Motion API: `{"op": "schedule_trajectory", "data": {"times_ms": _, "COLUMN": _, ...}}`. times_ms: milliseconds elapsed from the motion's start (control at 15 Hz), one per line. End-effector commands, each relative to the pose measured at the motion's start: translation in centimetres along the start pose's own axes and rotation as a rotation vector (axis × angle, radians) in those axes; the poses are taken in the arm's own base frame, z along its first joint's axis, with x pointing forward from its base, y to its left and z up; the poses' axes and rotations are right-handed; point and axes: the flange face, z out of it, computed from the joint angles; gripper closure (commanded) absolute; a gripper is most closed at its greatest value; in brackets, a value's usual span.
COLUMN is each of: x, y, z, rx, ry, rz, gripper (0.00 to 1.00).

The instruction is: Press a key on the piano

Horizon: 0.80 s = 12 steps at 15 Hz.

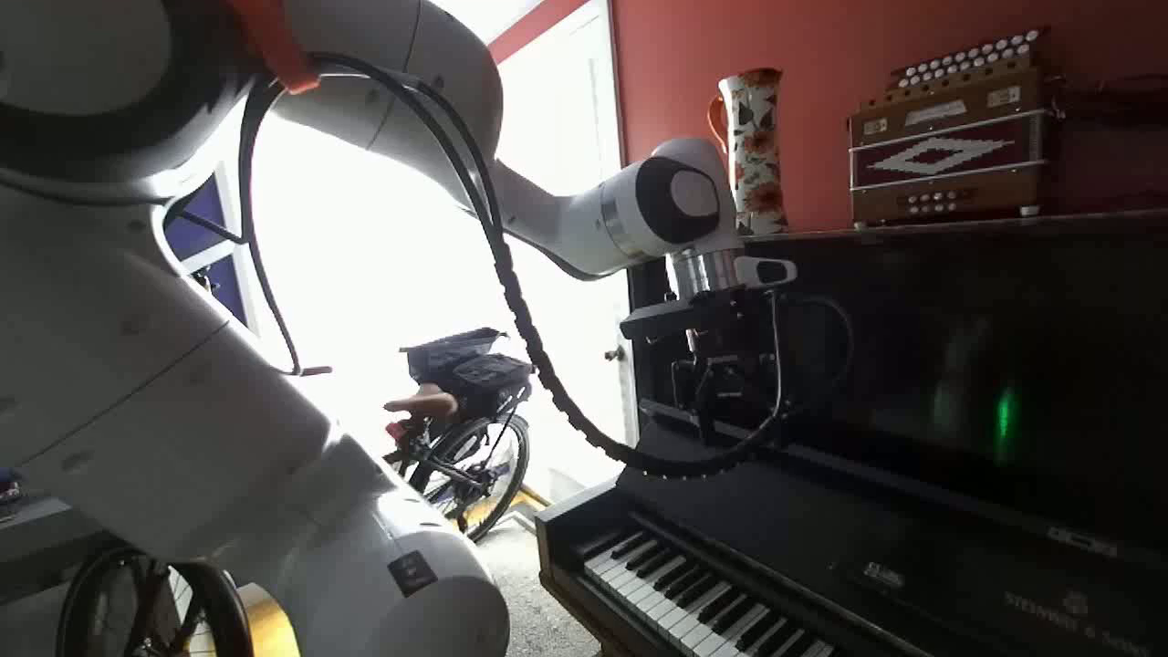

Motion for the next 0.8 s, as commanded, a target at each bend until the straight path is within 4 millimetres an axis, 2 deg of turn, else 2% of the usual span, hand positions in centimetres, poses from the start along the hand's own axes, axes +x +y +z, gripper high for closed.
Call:
{"op": "schedule_trajectory", "data": {"times_ms": 0, "x": 0.0, "y": 0.0, "z": -0.1, "rx": 0.0, "ry": -0.001, "rz": 0.0, "gripper": 0.0}}
{"op": "schedule_trajectory", "data": {"times_ms": 333, "x": 0.0, "y": 0.0, "z": -0.1, "rx": 0.0, "ry": -0.001, "rz": 0.0, "gripper": 0.0}}
{"op": "schedule_trajectory", "data": {"times_ms": 600, "x": 0.5, "y": -7.1, "z": 1.2, "rx": 0.061, "ry": -0.027, "rz": -0.176, "gripper": 0.0}}
{"op": "schedule_trajectory", "data": {"times_ms": 733, "x": 0.5, "y": -11.8, "z": 1.9, "rx": 0.141, "ry": -0.028, "rz": -0.264, "gripper": 0.0}}
